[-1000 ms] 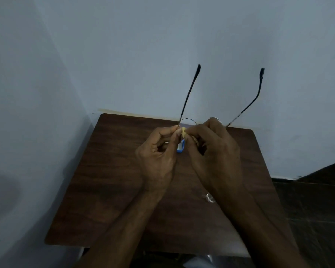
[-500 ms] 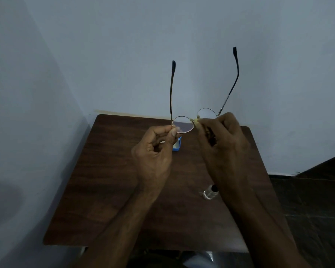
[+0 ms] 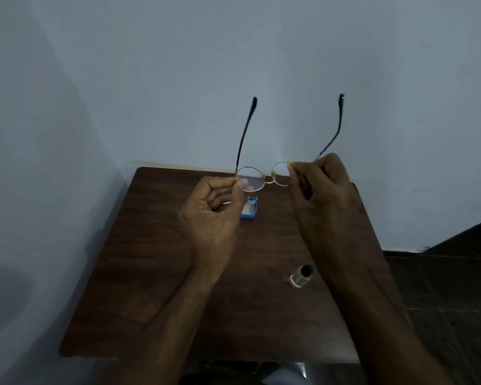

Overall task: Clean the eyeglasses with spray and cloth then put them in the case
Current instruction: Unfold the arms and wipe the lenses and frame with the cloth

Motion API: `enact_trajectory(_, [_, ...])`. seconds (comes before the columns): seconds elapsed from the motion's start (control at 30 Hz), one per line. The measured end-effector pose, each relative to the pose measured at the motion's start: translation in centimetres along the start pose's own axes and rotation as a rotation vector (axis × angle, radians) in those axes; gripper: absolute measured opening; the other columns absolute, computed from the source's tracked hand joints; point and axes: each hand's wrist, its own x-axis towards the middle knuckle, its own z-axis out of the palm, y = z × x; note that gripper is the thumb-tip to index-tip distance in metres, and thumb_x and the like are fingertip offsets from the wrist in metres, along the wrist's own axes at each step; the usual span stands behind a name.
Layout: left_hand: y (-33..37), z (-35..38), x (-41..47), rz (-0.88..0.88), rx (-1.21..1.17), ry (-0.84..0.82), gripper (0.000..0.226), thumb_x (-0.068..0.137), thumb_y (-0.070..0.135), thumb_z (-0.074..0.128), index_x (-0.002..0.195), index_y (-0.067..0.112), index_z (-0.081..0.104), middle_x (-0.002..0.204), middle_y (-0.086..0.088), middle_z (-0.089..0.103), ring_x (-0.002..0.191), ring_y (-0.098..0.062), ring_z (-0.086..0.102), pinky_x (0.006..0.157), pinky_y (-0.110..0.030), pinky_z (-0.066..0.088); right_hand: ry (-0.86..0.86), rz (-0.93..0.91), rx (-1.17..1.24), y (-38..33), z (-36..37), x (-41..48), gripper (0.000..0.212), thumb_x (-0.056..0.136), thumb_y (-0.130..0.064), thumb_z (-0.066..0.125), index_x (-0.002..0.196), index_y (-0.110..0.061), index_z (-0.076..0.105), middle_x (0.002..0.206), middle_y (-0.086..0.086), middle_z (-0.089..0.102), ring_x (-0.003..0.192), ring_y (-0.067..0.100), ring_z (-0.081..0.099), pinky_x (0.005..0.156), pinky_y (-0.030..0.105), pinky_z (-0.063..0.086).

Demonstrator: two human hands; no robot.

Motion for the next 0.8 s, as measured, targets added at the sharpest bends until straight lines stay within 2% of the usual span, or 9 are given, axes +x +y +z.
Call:
enact_trajectory(0.13, [-0.1,0.4,-0.1,-0.037,-0.026,0.01,0.018,0.087,0.022,0.086,0.1,0.014,0.076,0.092,-0.002,0.082,0.087,-0.02,0.082,0.078,-0.051,0.067,-0.006,0.005,-0.007,-0.4,1.6,0.2,0.006,0.096,-0.013,0.073,0.097,-0.007,0.076,0.092,0.006,0.06,0.071,0.016,0.057,0.056,0.034,0.051])
enact_trajectory(0.23, [-0.4,0.3,0.0,-0.051,-0.058,0.027,0.022,0.085,0.031,0.085,0.1,0.018,0.077,0.093,-0.003,0.082,0.087,-0.024,0.082,0.078,-0.054,0.067,-0.081,-0.002,-0.011,-1.0,1.8,-0.6,0.007,0.093,-0.012,0.077,0.099,-0.008,0.076,0.095,0.005,0.062,0.072,0.012,0.056,0.058,0.029,0.051])
enact_trajectory(0.33, [-0.2,0.1,0.0,-0.063,-0.049,0.012,0.026,0.085,0.034,0.081,0.102,0.014,0.077,0.093,-0.002,0.082,0.089,-0.018,0.082,0.079,-0.051,0.067,-0.079,0.027,-0.05,-0.3,1.6,-0.4,0.003,0.089,-0.008,0.077,0.09,-0.007,0.074,0.091,0.006,0.061,0.069,0.013,0.054,0.054,0.034,0.053])
enact_trajectory(0.43, [-0.5,0.1,0.0,-0.059,-0.007,0.009,0.023,0.086,0.028,0.082,0.104,0.015,0.076,0.094,0.002,0.082,0.089,-0.015,0.082,0.078,-0.047,0.068,-0.072,0.032,-0.067,0.0,2.0,0.5,0.002,0.092,-0.005,0.073,0.091,-0.004,0.074,0.092,0.011,0.061,0.068,0.019,0.057,0.055,0.039,0.055])
enact_trajectory(0.53, [-0.9,0.1,0.3,-0.066,-0.029,0.054,0.016,0.088,0.015,0.085,0.101,0.019,0.077,0.093,-0.002,0.082,0.088,-0.022,0.082,0.077,-0.053,0.067,-0.148,-0.024,-0.015,-1.2,2.3,0.0,0.007,0.092,-0.006,0.076,0.099,-0.005,0.075,0.096,0.011,0.062,0.073,0.012,0.054,0.056,0.028,0.049])
enact_trajectory(0.6, [-0.9,-0.2,0.5,-0.068,-0.048,0.066,0.015,0.088,0.013,0.084,0.1,0.018,0.076,0.093,-0.002,0.082,0.087,-0.021,0.082,0.077,-0.053,0.067,-0.175,-0.02,-0.008,-1.4,2.0,-0.7,0.009,0.089,-0.006,0.079,0.098,-0.007,0.076,0.093,0.009,0.062,0.073,0.009,0.05,0.057,0.019,0.039])
enact_trajectory(0.63, [-0.8,-0.3,0.6,-0.071,-0.057,0.067,0.014,0.089,0.013,0.083,0.1,0.016,0.076,0.092,-0.003,0.082,0.087,-0.02,0.082,0.076,-0.051,0.068,-0.169,-0.012,-0.02,-1.2,1.9,-0.8,0.008,0.088,-0.006,0.08,0.096,-0.007,0.076,0.092,0.008,0.062,0.071,0.01,0.051,0.056,0.018,0.039])
enact_trajectory(0.73, [-0.9,-0.3,0.5,-0.054,-0.025,0.057,0.017,0.088,0.016,0.084,0.103,0.011,0.076,0.094,-0.004,0.082,0.088,-0.018,0.082,0.075,-0.05,0.068,-0.096,0.001,-0.065,-0.3,1.9,0.0,0.004,0.088,-0.003,0.077,0.09,-0.004,0.074,0.091,0.012,0.062,0.069,0.018,0.057,0.054,0.034,0.053])
enact_trajectory(0.8, [-1.1,-0.3,0.5,-0.049,-0.023,0.054,0.019,0.088,0.017,0.084,0.104,0.01,0.076,0.095,-0.005,0.082,0.089,-0.02,0.082,0.075,-0.052,0.067,-0.106,-0.007,-0.065,-0.7,2.3,0.4,0.013,0.085,0.002,0.077,0.097,-0.003,0.074,0.095,0.014,0.062,0.071,0.021,0.059,0.056,0.033,0.051])
